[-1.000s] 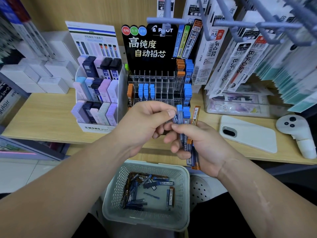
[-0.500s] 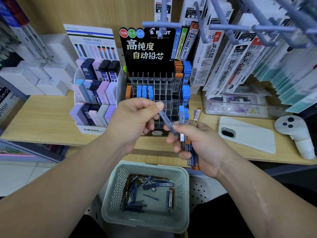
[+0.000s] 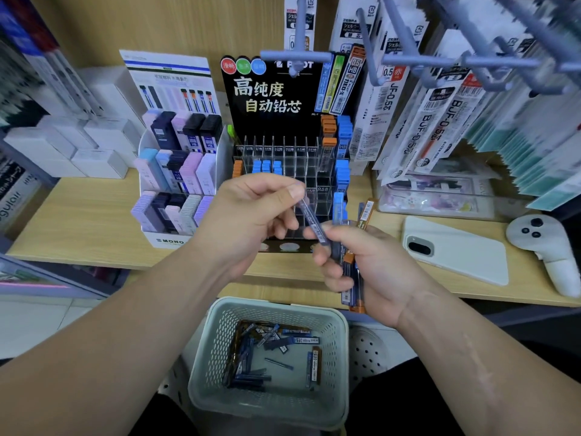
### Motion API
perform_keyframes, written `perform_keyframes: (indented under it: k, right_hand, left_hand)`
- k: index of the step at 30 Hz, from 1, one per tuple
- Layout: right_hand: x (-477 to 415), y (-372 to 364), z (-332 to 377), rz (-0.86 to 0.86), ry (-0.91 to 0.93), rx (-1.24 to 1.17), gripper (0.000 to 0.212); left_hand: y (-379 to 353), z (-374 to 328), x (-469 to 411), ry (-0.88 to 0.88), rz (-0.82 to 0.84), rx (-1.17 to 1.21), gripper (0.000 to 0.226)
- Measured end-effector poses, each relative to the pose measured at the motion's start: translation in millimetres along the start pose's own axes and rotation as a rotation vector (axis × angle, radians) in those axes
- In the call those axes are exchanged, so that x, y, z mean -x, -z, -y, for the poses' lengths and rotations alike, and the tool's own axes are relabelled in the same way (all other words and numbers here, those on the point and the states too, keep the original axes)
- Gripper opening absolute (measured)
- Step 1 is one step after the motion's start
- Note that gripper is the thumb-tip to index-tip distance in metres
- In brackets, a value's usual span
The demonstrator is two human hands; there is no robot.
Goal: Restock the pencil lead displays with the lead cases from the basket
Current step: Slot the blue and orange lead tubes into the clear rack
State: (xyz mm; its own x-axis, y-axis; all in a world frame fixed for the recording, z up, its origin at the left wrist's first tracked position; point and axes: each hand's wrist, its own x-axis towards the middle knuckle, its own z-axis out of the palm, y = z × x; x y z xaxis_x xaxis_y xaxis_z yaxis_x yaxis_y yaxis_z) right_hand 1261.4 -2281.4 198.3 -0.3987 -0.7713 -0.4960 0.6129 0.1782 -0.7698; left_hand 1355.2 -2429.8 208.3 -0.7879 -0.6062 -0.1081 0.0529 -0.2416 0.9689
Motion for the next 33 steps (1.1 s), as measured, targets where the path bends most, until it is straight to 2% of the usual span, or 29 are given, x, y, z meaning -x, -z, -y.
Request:
perform_keyframes:
  k: [2, 6, 9, 16, 22, 27, 33]
  right_hand:
    - [-4, -2, 1, -0.026, 0.014, -0.003, 0.017]
    - [-11, -4, 5, -0.085, 0.056, 0.004, 0.019]
    - [-12, -4, 8, -0.066, 0.062, -0.004, 0.020]
    - [-12, 1, 10, 0.013, 0.025, 0.052, 0.020]
    - [-13, -1, 13, -0.005, 0.028, 0.090, 0.017]
    - [-10, -5, 11, -0.005, 0.022, 0.083, 0.017]
    - [-6, -6, 7, -0.008, 0.006, 0.090, 0.018]
  left_hand:
    - [5, -7, -5, -0.076, -0.070, -0.100, 0.003]
    - [16, -31, -22, -0.239, -0.190, -0.324, 0.010]
    - [16, -43, -41, -0.292, -0.220, -0.458, 0.015]
    - [12, -45, -67, -0.253, -0.173, -0.678, 0.017]
    - [12, -41, -71, -0.315, -0.152, -0.942, 0.018]
    - [5, -41, -74, -0.285, -0.168, -0.961, 0.012]
    - [2, -46, -79, -0.210, -0.101, -1.031, 0.015]
